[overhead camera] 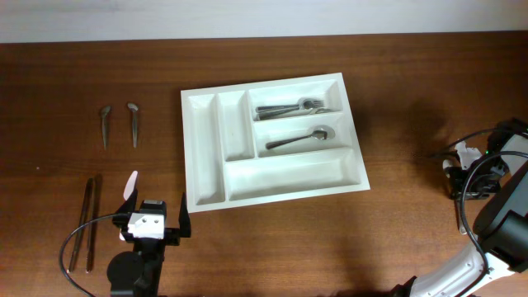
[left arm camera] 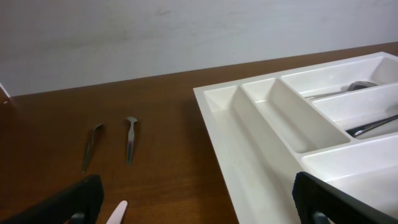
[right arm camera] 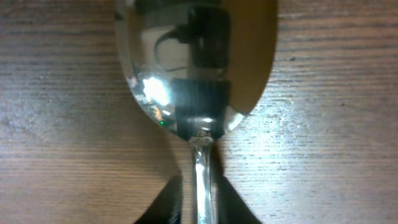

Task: Pack container
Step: 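Lower the right gripper onto the spoon handle and close it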

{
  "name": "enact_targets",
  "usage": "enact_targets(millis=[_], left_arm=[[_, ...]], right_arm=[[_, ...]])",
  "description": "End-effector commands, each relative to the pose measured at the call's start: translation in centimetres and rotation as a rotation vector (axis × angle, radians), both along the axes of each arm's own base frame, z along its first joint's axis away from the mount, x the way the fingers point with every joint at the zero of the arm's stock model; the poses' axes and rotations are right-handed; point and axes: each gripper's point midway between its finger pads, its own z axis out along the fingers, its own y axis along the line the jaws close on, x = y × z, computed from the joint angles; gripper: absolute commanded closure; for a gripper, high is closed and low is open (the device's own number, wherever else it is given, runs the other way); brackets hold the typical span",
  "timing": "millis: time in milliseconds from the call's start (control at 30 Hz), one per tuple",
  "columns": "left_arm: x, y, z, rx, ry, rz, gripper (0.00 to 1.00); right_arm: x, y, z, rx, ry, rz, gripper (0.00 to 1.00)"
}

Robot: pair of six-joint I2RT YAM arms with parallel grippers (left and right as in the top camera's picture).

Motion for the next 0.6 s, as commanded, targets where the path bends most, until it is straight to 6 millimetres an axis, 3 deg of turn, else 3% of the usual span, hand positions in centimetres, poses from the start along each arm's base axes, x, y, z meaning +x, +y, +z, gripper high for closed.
enact_targets(millis=[0,67,300,467,567], left_arm=[[0.0,0.0,-0.1,0.015,-0.005,-0.002,0.01],[0.0,0.0,-0.1,0.015,-0.005,-0.002,0.01],[0.0,0.0,-0.1,0.015,-0.005,-0.002,0.01],[0.0,0.0,-0.1,0.015,-0.005,-0.002,0.01],[0.0,0.0,-0.1,0.015,-0.005,-0.002,0.01]], right_arm=[[-0.2,0.2,-0.3,0.001,0.015,0.009,0.90],[-0.2,0.2,-0.3,0.001,0.015,0.008,0.96],[0.0,0.0,-0.3,-0.006,0.008,-0.020,0.96],[2.6,-0.6,1.5,-0.008,-0.077,-0.155,0.96],[5.1,0.5,3.9,0.084,-0.160,-0.192,0.96]])
